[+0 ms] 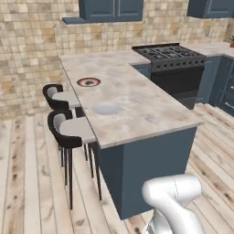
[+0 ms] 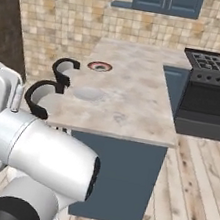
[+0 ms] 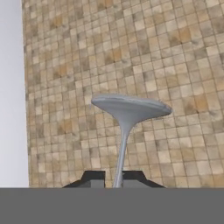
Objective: Retrieve the wine glasses from the counter and place one next to each plate.
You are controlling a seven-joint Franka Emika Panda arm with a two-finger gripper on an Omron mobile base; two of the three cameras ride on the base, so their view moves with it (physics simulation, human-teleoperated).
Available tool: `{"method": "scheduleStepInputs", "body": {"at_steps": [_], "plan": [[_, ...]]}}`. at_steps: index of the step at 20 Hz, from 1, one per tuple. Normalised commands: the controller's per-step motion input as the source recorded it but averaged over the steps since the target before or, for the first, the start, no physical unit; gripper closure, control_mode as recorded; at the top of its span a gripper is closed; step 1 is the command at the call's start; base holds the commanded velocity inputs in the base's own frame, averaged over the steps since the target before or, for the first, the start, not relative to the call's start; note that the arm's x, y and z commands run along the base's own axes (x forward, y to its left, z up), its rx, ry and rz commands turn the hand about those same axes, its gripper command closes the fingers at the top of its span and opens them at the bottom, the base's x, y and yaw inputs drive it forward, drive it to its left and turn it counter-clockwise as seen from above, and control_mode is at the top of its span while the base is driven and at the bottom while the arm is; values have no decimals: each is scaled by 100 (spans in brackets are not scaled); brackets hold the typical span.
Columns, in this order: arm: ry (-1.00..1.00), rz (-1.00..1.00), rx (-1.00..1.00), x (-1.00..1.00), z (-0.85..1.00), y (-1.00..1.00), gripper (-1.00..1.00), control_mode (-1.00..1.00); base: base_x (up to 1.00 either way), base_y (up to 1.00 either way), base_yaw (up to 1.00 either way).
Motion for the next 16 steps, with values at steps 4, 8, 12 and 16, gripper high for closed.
{"method": "scheduleStepInputs", "body": {"at_steps": [4, 8, 12, 16], "plan": [[0, 0, 0, 0, 0, 0, 100, 100, -2, 100, -41], [0, 0, 0, 0, 0, 0, 100, 100, 0, 100, -39], [0, 0, 0, 0, 0, 0, 100, 100, 0, 100, -36], [0, 0, 0, 0, 0, 0, 100, 100, 0, 100, -34]]}}
